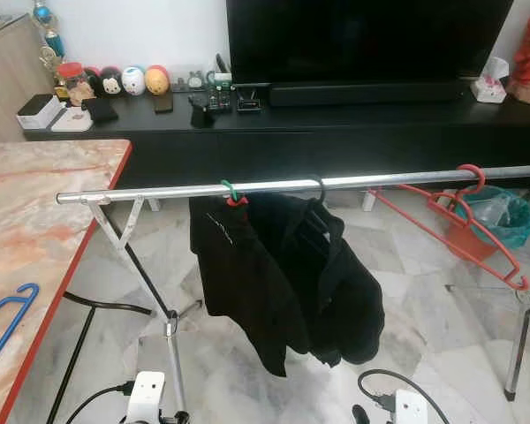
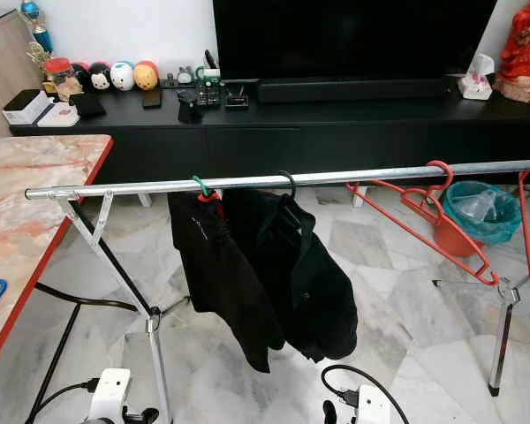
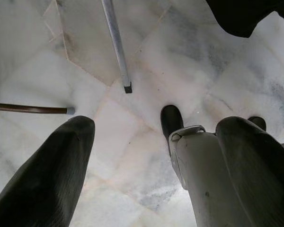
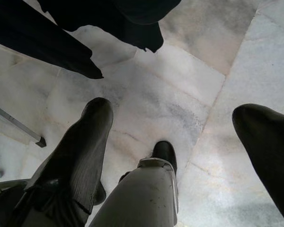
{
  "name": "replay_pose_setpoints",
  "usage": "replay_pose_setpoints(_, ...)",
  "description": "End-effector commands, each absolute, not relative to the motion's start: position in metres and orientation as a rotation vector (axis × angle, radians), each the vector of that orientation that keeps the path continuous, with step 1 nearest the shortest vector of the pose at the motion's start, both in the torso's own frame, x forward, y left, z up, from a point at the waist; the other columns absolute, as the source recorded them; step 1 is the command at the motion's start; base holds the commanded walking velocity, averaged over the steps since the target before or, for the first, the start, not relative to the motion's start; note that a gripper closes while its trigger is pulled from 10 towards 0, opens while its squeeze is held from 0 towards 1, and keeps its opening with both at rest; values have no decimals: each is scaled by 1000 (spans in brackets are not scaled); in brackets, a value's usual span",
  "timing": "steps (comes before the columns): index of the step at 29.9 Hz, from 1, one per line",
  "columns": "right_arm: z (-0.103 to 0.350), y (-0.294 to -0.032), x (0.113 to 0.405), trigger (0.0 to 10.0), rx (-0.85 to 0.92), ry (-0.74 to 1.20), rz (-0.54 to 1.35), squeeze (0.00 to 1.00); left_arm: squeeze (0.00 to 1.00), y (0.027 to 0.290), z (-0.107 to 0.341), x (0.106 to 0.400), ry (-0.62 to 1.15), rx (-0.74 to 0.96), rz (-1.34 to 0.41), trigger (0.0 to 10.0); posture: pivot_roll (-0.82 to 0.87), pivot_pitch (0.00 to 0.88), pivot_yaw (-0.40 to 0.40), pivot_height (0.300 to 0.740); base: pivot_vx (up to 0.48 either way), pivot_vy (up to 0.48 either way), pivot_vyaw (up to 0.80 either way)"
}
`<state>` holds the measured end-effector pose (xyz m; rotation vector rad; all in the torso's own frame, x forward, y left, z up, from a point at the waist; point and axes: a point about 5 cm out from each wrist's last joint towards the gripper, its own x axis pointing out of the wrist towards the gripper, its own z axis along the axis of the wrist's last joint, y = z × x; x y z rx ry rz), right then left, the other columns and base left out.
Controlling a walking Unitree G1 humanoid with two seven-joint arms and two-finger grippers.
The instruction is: Hang hanger
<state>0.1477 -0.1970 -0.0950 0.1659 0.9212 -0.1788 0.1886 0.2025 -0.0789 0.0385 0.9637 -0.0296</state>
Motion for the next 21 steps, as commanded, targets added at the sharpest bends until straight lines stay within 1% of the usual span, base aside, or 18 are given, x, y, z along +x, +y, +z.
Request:
replay_pose_setpoints(1, -98, -201, 143, 10000, 170, 982, -201, 0, 0, 192, -80, 188, 995, 57, -164, 10000, -64, 0, 77, 740, 0, 0, 0)
replay_pose_setpoints(14, -97, -198, 146, 10000, 168, 974, -186, 0, 0, 192, -78, 192, 987, 54, -170, 10000, -61, 0, 75, 740, 0, 0, 0)
replay_pose_setpoints(15, -97, -199, 147, 10000, 156, 975, -180, 0, 0, 191, -78, 192, 985, 50, -168, 10000, -63, 0, 61, 740, 0, 0, 0)
replay_pose_setpoints(21, -94, -205, 150, 10000, 128, 960, -181, 0, 0, 189, -79, 192, 983, 37, -158, 10000, -62, 0, 49, 740, 0, 0, 0)
